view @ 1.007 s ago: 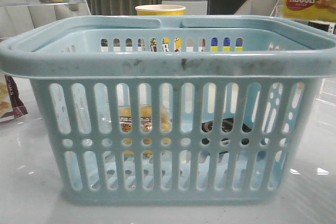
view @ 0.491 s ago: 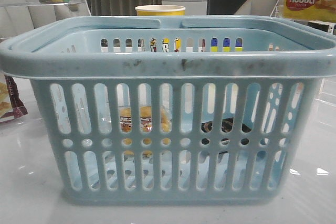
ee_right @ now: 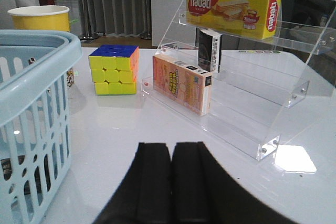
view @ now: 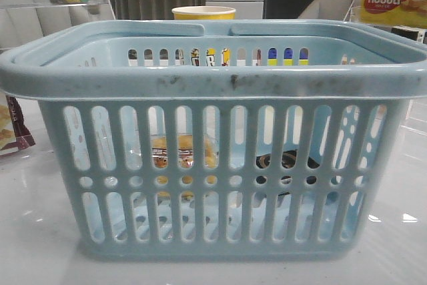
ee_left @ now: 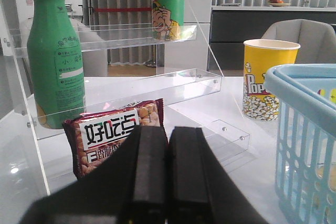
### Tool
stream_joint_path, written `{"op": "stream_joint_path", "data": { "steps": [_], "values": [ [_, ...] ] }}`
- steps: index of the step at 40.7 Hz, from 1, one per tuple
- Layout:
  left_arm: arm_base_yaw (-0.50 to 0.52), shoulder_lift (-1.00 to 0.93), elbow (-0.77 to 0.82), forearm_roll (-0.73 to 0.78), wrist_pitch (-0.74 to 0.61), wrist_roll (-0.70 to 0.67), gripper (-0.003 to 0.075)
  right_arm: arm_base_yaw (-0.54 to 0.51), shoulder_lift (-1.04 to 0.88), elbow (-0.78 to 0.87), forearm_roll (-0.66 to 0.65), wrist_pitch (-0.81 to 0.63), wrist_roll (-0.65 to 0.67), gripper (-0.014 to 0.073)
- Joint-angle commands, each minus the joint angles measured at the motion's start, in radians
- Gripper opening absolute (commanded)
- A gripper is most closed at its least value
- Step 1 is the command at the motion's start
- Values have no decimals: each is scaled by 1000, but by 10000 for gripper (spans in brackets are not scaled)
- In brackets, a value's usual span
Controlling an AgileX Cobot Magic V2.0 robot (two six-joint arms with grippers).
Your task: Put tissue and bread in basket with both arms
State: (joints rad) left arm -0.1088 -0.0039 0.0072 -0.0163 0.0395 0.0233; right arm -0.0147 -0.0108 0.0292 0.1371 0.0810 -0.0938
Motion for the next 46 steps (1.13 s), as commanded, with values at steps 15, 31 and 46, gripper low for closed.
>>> {"op": "stream_joint_path", "data": {
  "steps": [15, 31, 46],
  "values": [
    [1, -17, 6, -8, -93, 1, 93, -6, -19, -6, -179, -142, 160, 58],
    [1, -17, 6, -8, -93, 1, 93, -6, -19, -6, -181, -140, 160, 58],
    [1, -17, 6, -8, -93, 1, 93, -6, -19, -6, -181, -140, 160, 58]
  ]
}}
